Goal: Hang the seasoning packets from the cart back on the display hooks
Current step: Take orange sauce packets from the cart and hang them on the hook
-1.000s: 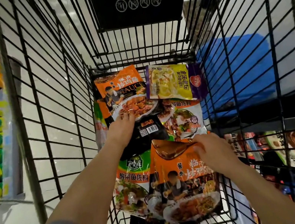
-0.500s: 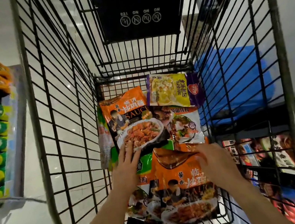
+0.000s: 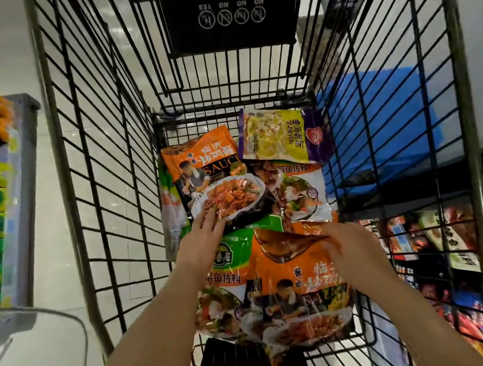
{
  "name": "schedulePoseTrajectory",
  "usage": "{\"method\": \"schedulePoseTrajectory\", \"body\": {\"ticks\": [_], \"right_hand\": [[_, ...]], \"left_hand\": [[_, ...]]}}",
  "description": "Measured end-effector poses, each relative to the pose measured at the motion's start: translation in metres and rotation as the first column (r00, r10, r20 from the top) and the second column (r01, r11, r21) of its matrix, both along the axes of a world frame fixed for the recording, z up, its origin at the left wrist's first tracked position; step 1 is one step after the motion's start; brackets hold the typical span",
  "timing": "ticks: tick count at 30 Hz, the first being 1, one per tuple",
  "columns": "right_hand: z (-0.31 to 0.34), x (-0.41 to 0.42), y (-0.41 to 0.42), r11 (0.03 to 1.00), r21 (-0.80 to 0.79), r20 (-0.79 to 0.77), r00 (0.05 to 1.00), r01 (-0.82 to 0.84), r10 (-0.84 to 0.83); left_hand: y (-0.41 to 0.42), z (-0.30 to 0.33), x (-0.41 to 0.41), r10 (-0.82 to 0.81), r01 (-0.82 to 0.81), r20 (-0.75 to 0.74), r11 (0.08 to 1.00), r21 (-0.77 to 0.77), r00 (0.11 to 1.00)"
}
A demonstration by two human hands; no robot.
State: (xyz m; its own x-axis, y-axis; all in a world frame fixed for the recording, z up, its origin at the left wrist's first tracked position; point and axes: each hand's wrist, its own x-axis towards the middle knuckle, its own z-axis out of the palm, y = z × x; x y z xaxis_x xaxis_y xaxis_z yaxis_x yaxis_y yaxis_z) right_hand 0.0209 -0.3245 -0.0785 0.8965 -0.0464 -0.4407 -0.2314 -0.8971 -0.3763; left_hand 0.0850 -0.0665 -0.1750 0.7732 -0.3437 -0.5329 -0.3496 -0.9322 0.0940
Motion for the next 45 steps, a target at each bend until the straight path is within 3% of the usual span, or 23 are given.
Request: {"method": "schedulePoseTrajectory", "body": {"ticks": [2,3,5,7,11,13,14,16,20,23,26,28,31,34,36,39,42,45], "right_hand": [[-0.001,-0.004,0.0,1.0,-0.009,0.016,1.0,0.006,-0.006],[-0.001,-0.005,0.001,1.0,-0.013,0.024,1.0,0.01,-0.01],[-0.001,-0.006,0.001,1.0,-0.017,0.028,0.999,0.025,-0.025],[0.0,-0.007,0.001,0.999,-0.024,0.036,0.999,0.032,-0.031],[-0.001,-0.01,0.001,0.999,-0.039,0.062,0.998,0.018,-0.015],[-0.003,-0.01,-0.001,0.999,-0.049,0.064,0.998,0.02,-0.017],[-0.005,-0.011,-0.002,0.998,-0.056,0.06,0.998,0.019,-0.016],[-0.007,-0.011,-0.002,0.999,-0.048,0.054,0.998,0.015,-0.012],[-0.007,-0.012,-0.004,0.999,-0.034,0.051,0.999,0.015,-0.013],[-0.003,-0.015,-0.004,0.999,-0.034,0.057,0.998,0.02,-0.019],[0.002,-0.021,-0.006,0.999,-0.032,0.072,0.997,0.017,-0.015],[0.006,-0.025,-0.007,1.0,-0.026,0.065,0.998,0.015,-0.013],[0.015,-0.035,-0.008,1.0,-0.025,0.061,0.998,0.009,-0.007],[0.03,-0.049,-0.007,0.999,-0.035,0.067,0.998,0.01,-0.008],[0.038,-0.062,-0.008,0.998,-0.067,0.05,0.999,0.02,-0.017],[0.047,-0.083,-0.008,0.996,-0.091,0.028,1.0,0.01,-0.008],[0.058,-0.101,-0.004,0.996,-0.086,0.047,0.999,-0.002,0.006],[0.068,-0.117,0.005,0.991,-0.131,0.181,0.983,0.004,0.02]], "left_hand": [[0.003,-0.01,-0.009,0.212,-0.179,0.13,0.957,-0.231,0.969],[0.0,-0.013,-0.016,0.365,-0.297,0.158,0.893,-0.337,0.918],[-0.009,-0.014,-0.029,0.693,-0.584,0.087,0.662,-0.47,0.716],[-0.02,-0.008,-0.036,0.898,-0.808,-0.085,0.344,-0.479,0.432],[-0.019,-0.018,-0.032,0.894,-0.921,-0.446,-0.134,-0.365,0.047],[-0.018,-0.02,-0.023,0.703,-0.842,-0.685,-0.475,-0.256,-0.189],[-0.017,-0.019,-0.018,0.604,-0.782,-0.752,-0.589,-0.201,-0.262],[-0.018,-0.013,-0.008,0.556,-0.751,-0.767,-0.643,-0.153,-0.32],[-0.016,-0.016,0.002,0.666,-0.798,-0.691,-0.563,-0.218,-0.281],[-0.016,-0.013,0.006,0.838,-0.874,-0.524,-0.361,-0.324,-0.152],[-0.018,0.012,0.012,0.952,-0.895,-0.297,-0.068,-0.441,0.074],[-0.021,0.043,0.015,0.952,-0.825,-0.084,0.209,-0.525,0.295],[-0.03,0.094,0.02,0.744,-0.566,0.24,0.641,-0.518,0.623],[-0.04,0.132,0.006,0.46,-0.333,0.373,0.872,-0.358,0.806],[-0.038,0.142,-0.017,0.329,-0.261,0.432,0.942,-0.21,0.84],[-0.034,0.127,-0.043,0.28,-0.251,0.221,0.956,-0.151,0.934],[-0.035,0.122,-0.048,0.238,-0.17,0.271,0.953,-0.251,0.933],[-0.039,0.127,-0.054,0.181,-0.096,0.294,0.955,-0.282,0.939]]}}
